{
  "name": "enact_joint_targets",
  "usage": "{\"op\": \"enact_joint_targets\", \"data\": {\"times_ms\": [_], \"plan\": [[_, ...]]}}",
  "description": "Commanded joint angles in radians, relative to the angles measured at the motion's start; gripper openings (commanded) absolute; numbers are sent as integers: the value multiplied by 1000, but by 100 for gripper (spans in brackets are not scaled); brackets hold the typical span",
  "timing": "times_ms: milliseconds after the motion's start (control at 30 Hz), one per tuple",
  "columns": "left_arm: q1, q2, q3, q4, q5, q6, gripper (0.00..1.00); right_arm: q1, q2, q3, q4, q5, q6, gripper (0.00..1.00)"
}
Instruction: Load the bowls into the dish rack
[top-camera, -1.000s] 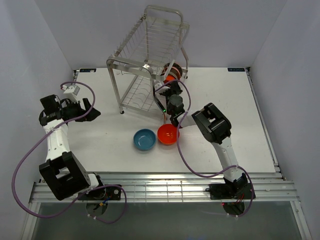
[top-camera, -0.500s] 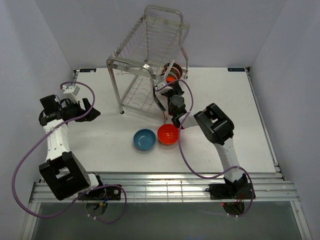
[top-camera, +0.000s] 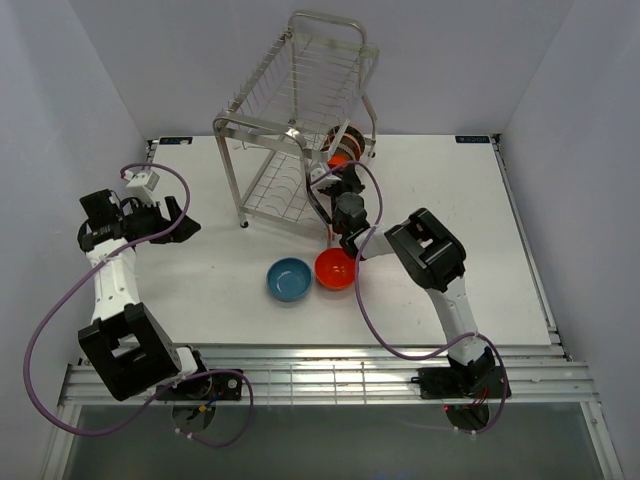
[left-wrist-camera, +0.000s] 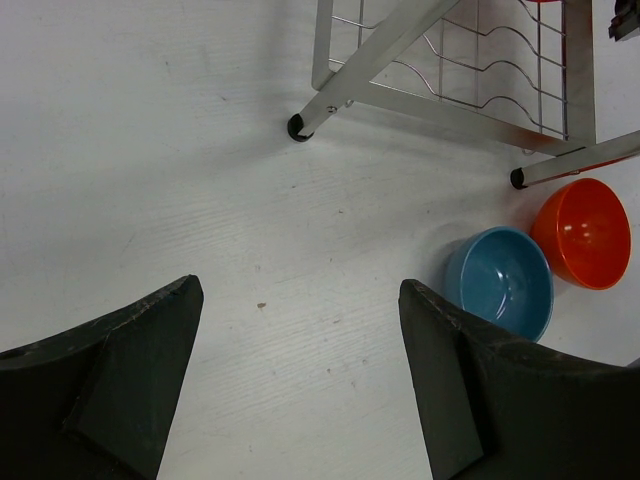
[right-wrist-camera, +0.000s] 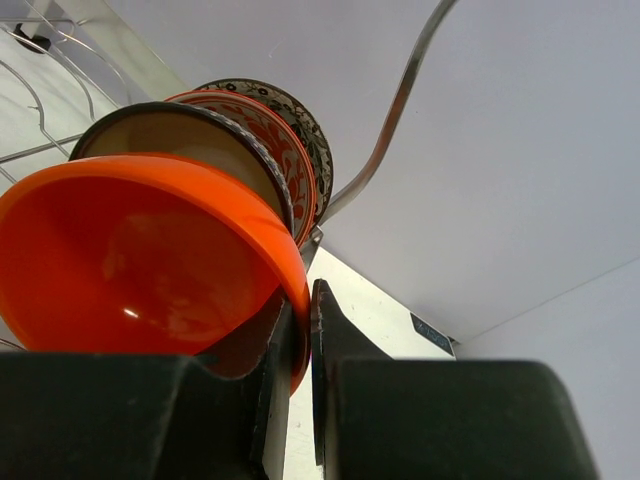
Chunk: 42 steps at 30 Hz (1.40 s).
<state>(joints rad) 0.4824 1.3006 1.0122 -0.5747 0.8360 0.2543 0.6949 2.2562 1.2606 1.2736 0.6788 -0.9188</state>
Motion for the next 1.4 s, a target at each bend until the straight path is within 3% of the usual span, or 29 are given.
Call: {"op": "enact_joint_targets", "data": {"times_ms": [0,567,767,1067,1367], "plan": [[7,-24,6,7,6,13,90,6,-18,34,116,13,29,9],[8,-21,16,6,6,10,90,6,-20,23,52,-27,74,17],[8,-20,22,3,3,13,90,6,-41,8,15,-47,98,34],[8,-18,29,-1,8,7,90,6,-116,-38,-22,-58,135,43],[8,-21,37,-2,18,-9,90,6,-245,-118,-101,-90,196,62]]}}
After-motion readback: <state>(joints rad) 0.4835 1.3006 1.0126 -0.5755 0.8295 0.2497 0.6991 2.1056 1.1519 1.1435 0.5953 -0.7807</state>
